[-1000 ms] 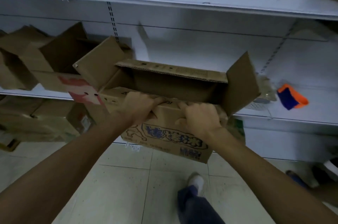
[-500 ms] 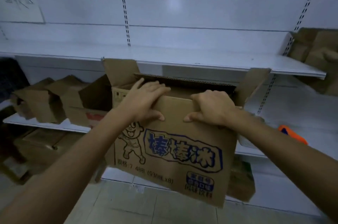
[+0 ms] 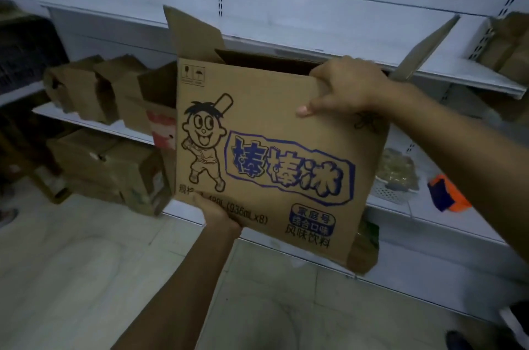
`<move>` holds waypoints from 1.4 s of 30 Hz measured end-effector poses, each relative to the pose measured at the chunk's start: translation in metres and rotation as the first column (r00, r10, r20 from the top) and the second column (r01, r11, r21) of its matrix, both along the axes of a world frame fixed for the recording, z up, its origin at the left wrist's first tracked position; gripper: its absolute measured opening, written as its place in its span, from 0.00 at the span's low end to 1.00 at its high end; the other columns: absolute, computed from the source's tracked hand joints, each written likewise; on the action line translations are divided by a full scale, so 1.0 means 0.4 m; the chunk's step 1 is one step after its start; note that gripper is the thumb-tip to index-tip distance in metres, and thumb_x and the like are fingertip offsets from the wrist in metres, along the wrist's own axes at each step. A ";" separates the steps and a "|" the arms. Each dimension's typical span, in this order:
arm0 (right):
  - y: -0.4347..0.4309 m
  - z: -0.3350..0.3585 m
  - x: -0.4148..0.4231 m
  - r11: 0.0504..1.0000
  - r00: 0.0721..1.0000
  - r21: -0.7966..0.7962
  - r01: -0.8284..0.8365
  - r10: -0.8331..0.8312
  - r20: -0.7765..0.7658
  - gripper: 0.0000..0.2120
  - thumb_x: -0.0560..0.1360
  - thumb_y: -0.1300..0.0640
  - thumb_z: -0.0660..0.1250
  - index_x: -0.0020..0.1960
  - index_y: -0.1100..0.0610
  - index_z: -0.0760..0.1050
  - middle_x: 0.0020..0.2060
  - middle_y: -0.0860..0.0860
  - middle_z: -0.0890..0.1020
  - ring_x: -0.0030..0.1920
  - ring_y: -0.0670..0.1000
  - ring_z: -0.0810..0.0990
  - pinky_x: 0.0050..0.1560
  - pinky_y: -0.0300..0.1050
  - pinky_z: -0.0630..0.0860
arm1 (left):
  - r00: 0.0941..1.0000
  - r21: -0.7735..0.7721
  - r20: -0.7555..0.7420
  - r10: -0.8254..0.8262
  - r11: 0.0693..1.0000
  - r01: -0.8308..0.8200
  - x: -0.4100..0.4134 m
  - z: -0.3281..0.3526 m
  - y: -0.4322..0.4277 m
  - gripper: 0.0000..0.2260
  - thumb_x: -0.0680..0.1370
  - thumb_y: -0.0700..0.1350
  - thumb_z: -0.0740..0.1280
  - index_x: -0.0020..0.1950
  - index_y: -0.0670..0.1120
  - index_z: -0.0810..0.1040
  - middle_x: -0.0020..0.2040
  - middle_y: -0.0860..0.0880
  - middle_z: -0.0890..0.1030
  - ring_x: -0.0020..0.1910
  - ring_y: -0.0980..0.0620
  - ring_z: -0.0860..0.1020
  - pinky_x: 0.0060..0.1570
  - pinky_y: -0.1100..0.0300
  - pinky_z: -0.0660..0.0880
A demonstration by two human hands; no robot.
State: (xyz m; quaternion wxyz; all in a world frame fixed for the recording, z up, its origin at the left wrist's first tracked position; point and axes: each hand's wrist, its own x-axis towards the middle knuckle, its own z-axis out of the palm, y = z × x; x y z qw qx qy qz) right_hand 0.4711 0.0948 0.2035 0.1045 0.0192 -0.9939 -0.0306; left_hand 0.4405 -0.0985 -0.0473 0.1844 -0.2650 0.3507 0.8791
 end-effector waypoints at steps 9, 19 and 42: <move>-0.058 0.164 0.115 0.992 0.963 0.005 -0.124 0.122 -0.240 0.28 0.67 0.31 0.66 0.60 0.48 0.75 0.44 0.47 0.79 0.43 0.50 0.74 0.43 0.45 0.66 | 0.952 0.023 0.059 0.302 0.953 -0.304 -0.008 0.222 -0.028 0.32 0.69 0.76 0.55 0.55 0.50 0.74 0.50 0.47 0.80 0.45 0.45 0.76 0.51 0.49 0.72; -0.008 0.319 0.127 0.989 0.815 0.137 -0.046 0.117 -0.567 0.36 0.66 0.27 0.59 0.66 0.48 0.70 0.44 0.51 0.80 0.42 0.53 0.74 0.43 0.48 0.67 | 0.934 0.226 -0.149 0.325 0.931 -0.287 -0.111 0.446 0.037 0.37 0.71 0.74 0.55 0.73 0.54 0.65 0.67 0.49 0.72 0.65 0.44 0.72 0.67 0.38 0.64; 0.027 0.344 -0.489 0.913 0.799 -0.048 0.406 -0.380 -0.466 0.26 0.78 0.36 0.51 0.56 0.55 0.76 0.54 0.55 0.80 0.55 0.59 0.77 0.48 0.49 0.65 | 0.144 -0.573 -0.613 -0.777 0.311 -0.758 -0.503 0.536 0.267 0.37 0.79 0.58 0.57 0.75 0.56 0.31 0.74 0.46 0.27 0.73 0.47 0.28 0.72 0.43 0.36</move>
